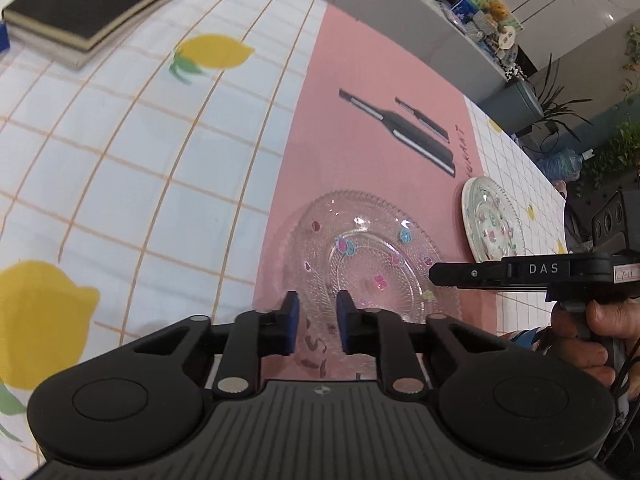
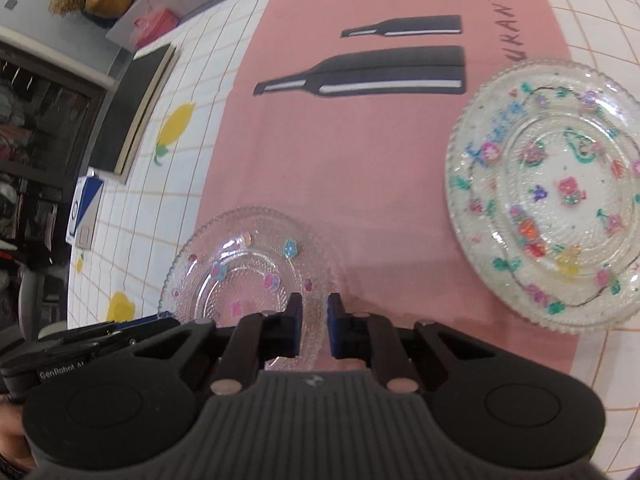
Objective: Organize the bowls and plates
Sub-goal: 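Lift the smaller glass plate and carry it over the stacked plates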
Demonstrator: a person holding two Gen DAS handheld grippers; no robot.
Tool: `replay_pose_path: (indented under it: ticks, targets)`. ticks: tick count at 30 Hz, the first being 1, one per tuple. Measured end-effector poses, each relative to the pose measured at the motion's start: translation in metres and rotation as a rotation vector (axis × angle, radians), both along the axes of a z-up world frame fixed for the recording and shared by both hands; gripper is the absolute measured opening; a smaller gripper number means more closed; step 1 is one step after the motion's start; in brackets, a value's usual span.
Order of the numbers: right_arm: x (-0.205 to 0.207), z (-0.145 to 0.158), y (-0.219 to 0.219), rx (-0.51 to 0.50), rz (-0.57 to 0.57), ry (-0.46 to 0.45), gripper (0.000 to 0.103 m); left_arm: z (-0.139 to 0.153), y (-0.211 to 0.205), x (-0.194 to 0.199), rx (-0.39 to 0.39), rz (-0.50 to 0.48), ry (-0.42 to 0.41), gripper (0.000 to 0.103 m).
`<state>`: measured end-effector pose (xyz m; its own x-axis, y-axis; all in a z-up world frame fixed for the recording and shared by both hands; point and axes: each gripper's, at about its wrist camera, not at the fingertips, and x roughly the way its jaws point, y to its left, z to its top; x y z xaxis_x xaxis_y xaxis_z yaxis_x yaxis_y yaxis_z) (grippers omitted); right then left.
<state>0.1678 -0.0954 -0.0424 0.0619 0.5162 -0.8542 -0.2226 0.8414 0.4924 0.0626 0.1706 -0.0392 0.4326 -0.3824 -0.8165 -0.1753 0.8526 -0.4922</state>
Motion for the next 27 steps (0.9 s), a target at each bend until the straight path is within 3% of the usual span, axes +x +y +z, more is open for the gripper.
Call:
replay_pose_path:
  ticks: [11, 27]
  targets:
    - [0.006, 0.013, -0.016, 0.058, -0.052, -0.037, 0.007, 0.006, -0.008, 0.004, 0.011, -0.010, -0.050, 0.017]
    - [0.018, 0.023, -0.054, 0.107, -0.159, -0.079, 0.007, 0.028, -0.045, 0.031, 0.085, -0.050, -0.104, 0.017]
